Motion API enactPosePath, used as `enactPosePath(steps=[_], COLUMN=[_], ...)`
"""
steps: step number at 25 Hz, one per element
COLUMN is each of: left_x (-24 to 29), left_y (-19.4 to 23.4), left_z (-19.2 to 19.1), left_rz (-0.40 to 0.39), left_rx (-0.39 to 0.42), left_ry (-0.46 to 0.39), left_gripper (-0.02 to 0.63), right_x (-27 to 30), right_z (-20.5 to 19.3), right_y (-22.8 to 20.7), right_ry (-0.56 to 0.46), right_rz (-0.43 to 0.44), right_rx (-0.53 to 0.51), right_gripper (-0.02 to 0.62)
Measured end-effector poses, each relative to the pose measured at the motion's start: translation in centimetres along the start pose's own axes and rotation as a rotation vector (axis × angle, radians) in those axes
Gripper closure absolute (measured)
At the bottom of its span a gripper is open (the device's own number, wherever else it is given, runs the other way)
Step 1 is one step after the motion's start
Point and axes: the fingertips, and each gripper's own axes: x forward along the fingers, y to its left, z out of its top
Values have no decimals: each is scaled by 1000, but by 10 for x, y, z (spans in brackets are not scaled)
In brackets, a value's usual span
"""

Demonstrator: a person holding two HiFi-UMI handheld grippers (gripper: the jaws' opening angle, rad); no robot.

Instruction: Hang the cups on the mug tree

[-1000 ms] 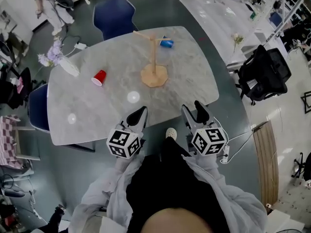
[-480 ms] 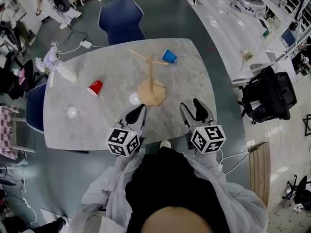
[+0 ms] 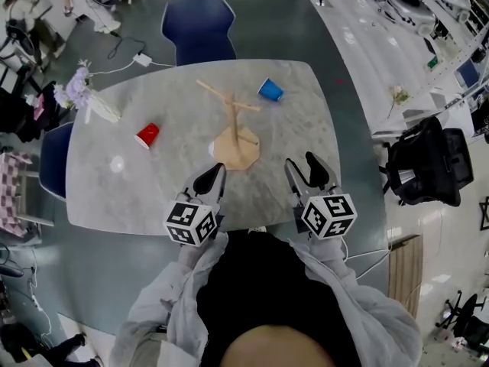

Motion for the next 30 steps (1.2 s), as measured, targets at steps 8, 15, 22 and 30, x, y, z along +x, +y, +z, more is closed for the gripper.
enactPosePath(steps=[8, 15, 22, 30], left_x=[-17, -14, 6, 46], left_y=[9, 24, 57, 95], left_z=[-16, -20, -6, 7], left_rz=[47, 67, 83, 105], left_rx=[-4, -6, -6, -16], left_ry=[49, 60, 45, 24], left_gripper=[606, 606, 606, 606], right_x=[5, 21, 50, 106], right_z=[-12, -9, 6, 23], right_y=[-1, -15, -34, -66], right_ry=[20, 11, 7, 22], right_rz=[21, 19, -6, -6], right_rx=[24, 10, -19, -57], right_gripper=[360, 360, 360, 360])
